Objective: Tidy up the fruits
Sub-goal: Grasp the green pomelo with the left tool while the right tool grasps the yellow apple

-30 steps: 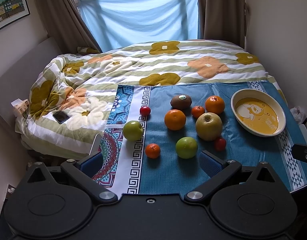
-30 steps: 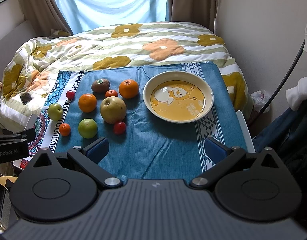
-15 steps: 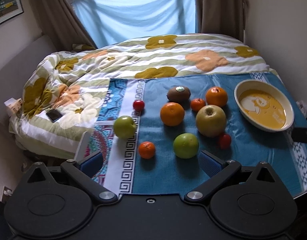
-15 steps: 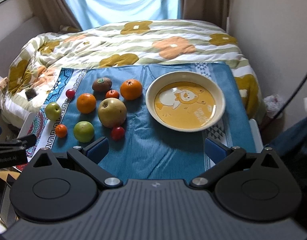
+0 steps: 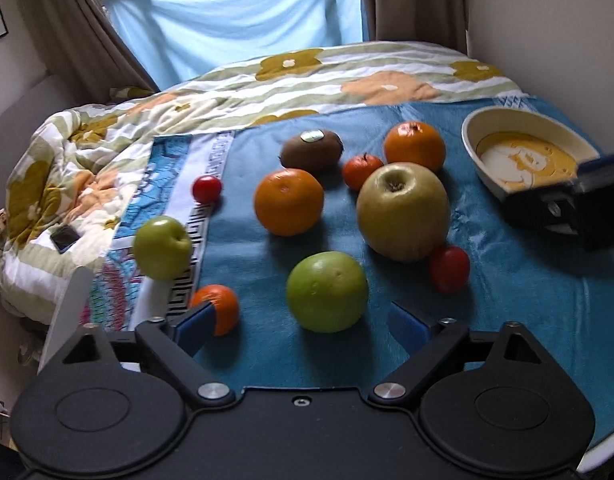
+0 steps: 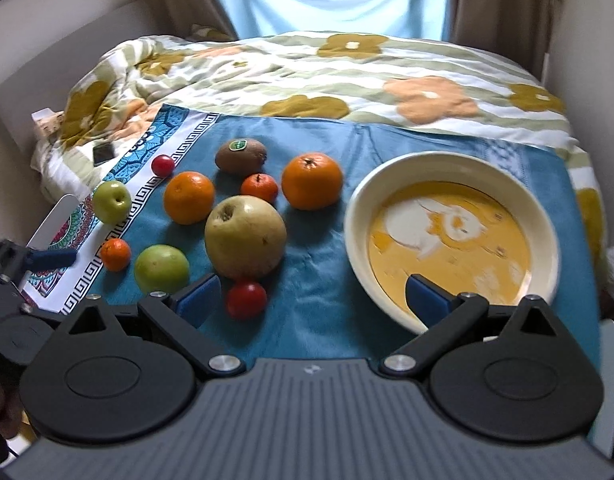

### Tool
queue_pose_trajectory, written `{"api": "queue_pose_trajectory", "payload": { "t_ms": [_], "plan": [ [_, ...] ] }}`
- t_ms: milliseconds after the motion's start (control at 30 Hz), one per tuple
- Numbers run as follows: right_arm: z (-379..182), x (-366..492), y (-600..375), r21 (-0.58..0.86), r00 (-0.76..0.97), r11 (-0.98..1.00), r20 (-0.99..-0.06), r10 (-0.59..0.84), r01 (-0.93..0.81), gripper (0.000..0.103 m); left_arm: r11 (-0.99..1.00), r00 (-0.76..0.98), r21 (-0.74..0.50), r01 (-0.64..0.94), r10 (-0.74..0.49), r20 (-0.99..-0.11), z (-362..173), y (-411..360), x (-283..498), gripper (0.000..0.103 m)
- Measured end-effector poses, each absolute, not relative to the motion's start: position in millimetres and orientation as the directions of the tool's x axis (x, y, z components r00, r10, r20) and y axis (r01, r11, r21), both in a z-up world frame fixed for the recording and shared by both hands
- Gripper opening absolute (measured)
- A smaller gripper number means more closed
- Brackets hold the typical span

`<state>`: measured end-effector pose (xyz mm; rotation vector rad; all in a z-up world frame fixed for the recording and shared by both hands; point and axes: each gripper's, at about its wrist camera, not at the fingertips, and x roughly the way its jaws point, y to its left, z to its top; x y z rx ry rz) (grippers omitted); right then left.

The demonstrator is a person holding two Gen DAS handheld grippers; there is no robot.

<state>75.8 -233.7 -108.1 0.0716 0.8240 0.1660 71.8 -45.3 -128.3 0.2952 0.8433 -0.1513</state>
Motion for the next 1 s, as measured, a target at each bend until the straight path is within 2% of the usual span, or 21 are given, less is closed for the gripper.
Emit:
{"api": "queue_pose_trajectory", "payload": {
  "t_ms": [200,367,467,700,1000],
  "plan": [
    [-123.4,104.3,-225.5,0.159,0.65,0.971,-0.722,0.236,-0.176,0.103,0.952,0.635,0.168,0.256,-0.035,-0.772,-147.3,-48.0,86.8,0.076],
    [-133.9,117.0,-215.7,0.182,0.631,0.959,-0.722,0.281,-0.219,0.103,0.95,0.635,0.168,0.261,-0.038,-0.772,-152.5,-50.8,91.9,0.069],
    [-138.1,123.9,-211.7,0.196,0.619,0.952,-0.726,0.301,-0.234,0.103,0.945,0.632,0.17,0.278,-0.047,-0.774,-154.9,-54.8,94.2,0.059],
    [-146.8,137.1,-204.9,0.243,0.588,0.937,-0.731,0.347,-0.25,0.103,0.947,0.631,0.163,0.278,-0.052,-0.774,-154.7,-52.2,92.0,0.058],
    [-153.9,148.3,-194.5,0.267,0.571,0.925,-0.73,0.376,-0.269,0.097,0.947,0.636,0.19,0.258,-0.018,-0.772,-155.6,-44.9,88.3,0.057]
  ]
}}
